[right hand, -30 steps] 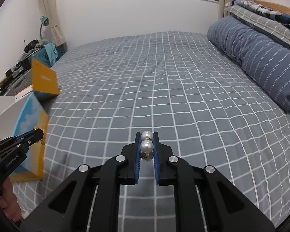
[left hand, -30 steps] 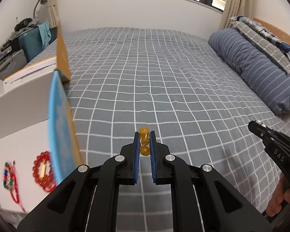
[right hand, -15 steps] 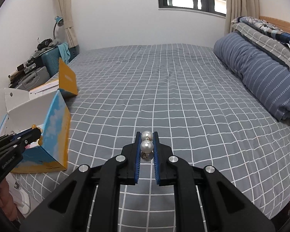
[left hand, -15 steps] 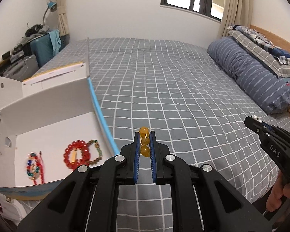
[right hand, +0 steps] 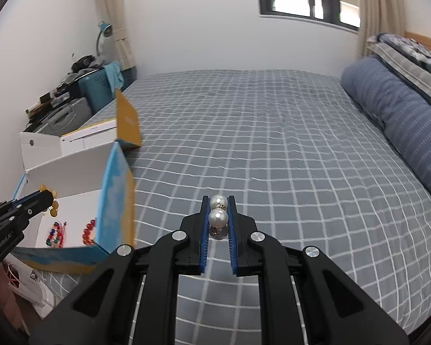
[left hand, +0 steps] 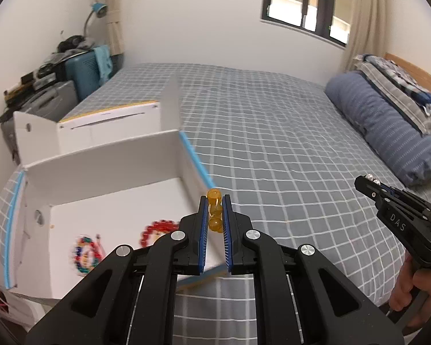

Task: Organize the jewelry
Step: 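Carry the yellow bead and pearl bracelets over the white box, then open both tools to drop the two bracelets into the box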

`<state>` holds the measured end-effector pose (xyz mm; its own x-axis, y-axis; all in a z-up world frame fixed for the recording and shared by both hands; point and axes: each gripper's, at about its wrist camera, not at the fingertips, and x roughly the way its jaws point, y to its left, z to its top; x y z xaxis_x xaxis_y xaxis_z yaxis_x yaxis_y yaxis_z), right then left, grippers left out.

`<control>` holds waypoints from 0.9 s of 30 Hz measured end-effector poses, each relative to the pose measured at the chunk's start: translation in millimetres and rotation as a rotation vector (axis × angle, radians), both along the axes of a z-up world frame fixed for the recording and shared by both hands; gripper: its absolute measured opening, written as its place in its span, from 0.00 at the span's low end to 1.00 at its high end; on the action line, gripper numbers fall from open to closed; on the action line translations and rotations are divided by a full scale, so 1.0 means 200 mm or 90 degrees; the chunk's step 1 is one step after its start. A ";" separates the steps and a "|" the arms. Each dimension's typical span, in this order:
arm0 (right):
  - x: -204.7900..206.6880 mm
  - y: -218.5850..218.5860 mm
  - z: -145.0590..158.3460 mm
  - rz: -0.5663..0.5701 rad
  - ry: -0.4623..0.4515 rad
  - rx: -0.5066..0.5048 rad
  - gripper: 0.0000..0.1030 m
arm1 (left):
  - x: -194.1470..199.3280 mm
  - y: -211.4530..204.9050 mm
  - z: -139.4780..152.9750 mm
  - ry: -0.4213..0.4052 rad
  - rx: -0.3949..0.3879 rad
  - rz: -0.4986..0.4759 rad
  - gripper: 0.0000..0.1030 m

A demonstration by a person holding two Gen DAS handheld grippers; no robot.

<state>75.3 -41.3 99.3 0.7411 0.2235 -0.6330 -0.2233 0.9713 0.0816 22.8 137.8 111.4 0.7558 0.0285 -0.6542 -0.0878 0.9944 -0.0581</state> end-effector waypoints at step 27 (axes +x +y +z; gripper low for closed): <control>0.03 1.15 -0.08 0.226 0.045 -0.020 0.10 | -0.19 0.88 -0.13 0.072 0.003 0.208 0.09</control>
<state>81.6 187.9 84.1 0.5743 0.4391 -0.6909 -0.5424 0.8363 0.0806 -15.3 313.0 84.7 0.6293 0.2604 -0.7322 -0.4067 0.9132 -0.0248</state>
